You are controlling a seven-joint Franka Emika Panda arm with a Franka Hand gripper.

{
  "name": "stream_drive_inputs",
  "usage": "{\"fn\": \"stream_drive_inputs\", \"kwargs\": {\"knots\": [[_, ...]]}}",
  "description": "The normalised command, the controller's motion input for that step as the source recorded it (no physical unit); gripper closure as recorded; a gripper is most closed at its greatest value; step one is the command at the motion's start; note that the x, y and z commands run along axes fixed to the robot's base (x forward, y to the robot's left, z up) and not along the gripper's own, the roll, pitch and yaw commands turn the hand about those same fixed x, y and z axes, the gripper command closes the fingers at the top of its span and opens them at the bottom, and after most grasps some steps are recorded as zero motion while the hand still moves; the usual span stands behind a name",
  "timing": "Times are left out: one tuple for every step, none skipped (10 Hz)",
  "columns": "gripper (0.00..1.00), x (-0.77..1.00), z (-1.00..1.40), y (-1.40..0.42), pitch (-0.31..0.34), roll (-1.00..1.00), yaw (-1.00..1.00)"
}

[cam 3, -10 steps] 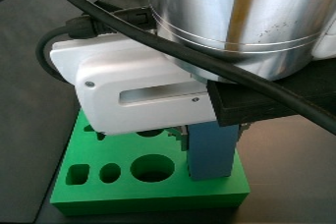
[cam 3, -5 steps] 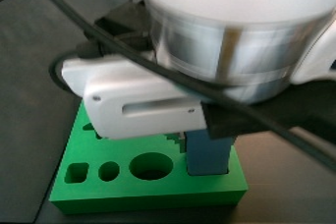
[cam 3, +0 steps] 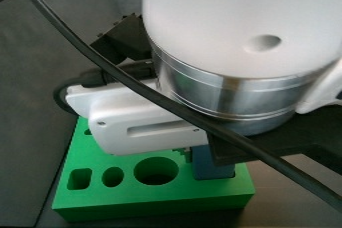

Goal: Pick up the rectangle object. Move up. Place the rectangle object on the fixture. Regrasp the rectangle object. Move to above the board. Insert the rectangle object.
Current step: Insert the rectangle object.

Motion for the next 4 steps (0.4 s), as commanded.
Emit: {"fn": "stream_drive_inputs", "kwargs": {"knots": [[1.00, 0.29, -0.86, -0.24, -0.016, 0.20, 0.09], [1.00, 0.07, 0.00, 0.00, 0.050, 0.00, 0.00], [1.00, 0.00, 0.00, 0.00, 0.013, 0.00, 0.00], [1.00, 0.00, 0.00, 0.00, 0.000, 0.00, 0.00]]}}
